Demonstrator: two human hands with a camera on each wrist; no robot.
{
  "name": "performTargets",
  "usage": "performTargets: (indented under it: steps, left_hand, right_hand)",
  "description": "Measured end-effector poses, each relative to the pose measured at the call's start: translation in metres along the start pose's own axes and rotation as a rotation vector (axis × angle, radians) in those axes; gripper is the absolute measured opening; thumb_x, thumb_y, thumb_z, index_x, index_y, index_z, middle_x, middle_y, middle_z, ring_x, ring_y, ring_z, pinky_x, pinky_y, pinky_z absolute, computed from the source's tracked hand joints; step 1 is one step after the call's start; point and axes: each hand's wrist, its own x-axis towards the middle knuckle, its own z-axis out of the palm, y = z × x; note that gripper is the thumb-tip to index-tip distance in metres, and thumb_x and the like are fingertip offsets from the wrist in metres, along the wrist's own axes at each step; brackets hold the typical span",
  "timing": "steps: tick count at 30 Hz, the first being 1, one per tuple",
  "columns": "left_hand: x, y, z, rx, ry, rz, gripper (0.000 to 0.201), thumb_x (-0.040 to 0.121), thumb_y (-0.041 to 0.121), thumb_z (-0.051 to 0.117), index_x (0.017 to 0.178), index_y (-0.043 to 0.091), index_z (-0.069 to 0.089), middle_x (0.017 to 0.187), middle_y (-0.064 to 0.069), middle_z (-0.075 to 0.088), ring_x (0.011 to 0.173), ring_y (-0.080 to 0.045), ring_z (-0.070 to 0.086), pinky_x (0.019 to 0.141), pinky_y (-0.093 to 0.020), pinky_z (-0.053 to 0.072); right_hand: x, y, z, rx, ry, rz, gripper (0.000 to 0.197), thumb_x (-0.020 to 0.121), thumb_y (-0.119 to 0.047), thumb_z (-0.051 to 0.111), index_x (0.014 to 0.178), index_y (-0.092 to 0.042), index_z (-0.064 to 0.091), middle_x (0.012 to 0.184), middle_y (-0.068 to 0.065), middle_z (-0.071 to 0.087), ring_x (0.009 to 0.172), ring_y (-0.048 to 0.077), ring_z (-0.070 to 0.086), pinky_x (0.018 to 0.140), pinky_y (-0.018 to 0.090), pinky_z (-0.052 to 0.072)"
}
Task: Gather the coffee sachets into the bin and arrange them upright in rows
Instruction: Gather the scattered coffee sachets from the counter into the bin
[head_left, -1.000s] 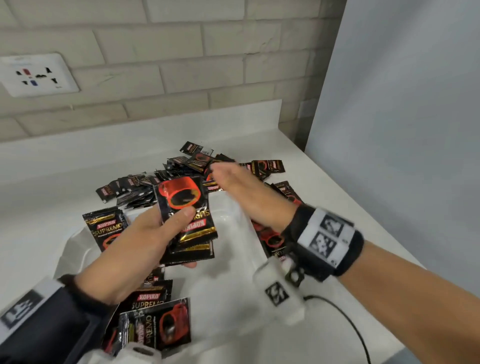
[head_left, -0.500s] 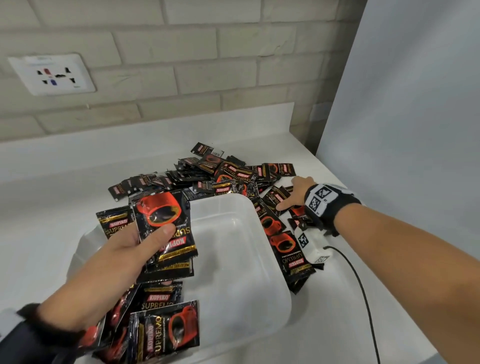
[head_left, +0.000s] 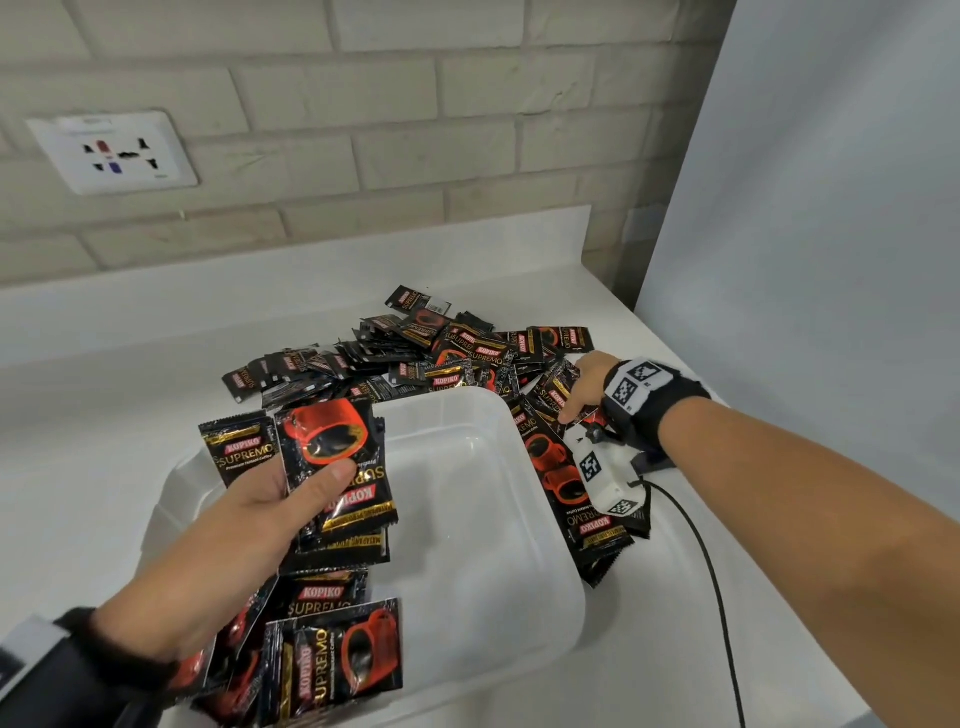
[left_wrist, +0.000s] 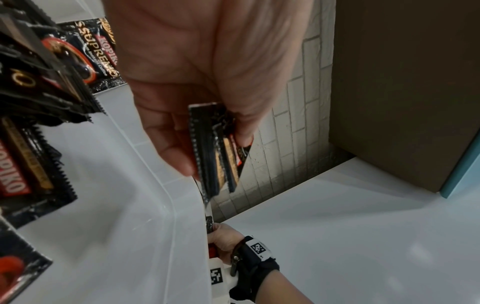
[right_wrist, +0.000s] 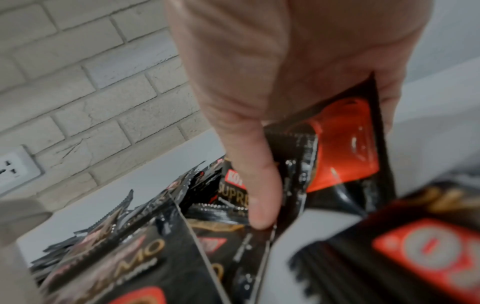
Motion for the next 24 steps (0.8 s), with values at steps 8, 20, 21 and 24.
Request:
performTargets:
  steps: [8,20,21,24]
  left_hand:
    - [0.000,-0.002,-0.021,0.090,-0.020,0.005,0.073,0.027,0.082,0.068,0.088,0.042,0.068,0.093,0.004,0.074,0.086,-0.016,0.070,0.090,-0.042,0.046]
    - [0.002,-0.037,-0.086,0.489,0.152,-0.192,0.030,0.086,0.007,0.062,0.105,0.025,0.046,0.077,-0.003,0.073,0.069,-0.021,0.070,0.071,-0.040,0.052]
    - [0.000,-0.041,-0.087,0.566,0.129,-0.212,0.036,0.085,0.008,0.062,0.112,0.024,0.044,0.085,-0.004,0.071,0.074,-0.023,0.069,0.076,-0.042,0.053]
    - [-0.004,-0.050,-0.085,0.726,0.091,-0.226,0.054,0.085,0.012,0.063,0.130,0.025,0.034,0.100,-0.004,0.063,0.080,-0.019,0.065,0.072,-0.033,0.052]
  right_hand:
    - [-0.009,0.024,-0.027,0.204,0.023,-0.036,0.077,0.066,-0.018,0.082,0.132,-0.002,0.045,0.131,0.016,0.053,0.118,0.032,0.052,0.099,0.040,0.043]
    - [-0.042,0.045,-0.059,0.370,0.173,-0.130,0.021,0.075,-0.008,0.073,0.091,-0.009,0.059,0.093,0.011,0.059,0.063,0.013,0.052,0.057,0.023,0.040]
    - [-0.044,0.046,-0.062,0.417,0.206,-0.137,0.018,0.074,-0.009,0.074,0.085,-0.009,0.060,0.093,0.012,0.061,0.063,0.014,0.054,0.061,0.025,0.042]
    - [-0.060,0.037,-0.071,0.581,0.257,-0.208,0.018,0.070,-0.007,0.076,0.080,-0.015,0.063,0.093,0.013,0.066,0.068,0.018,0.059,0.069,0.030,0.049]
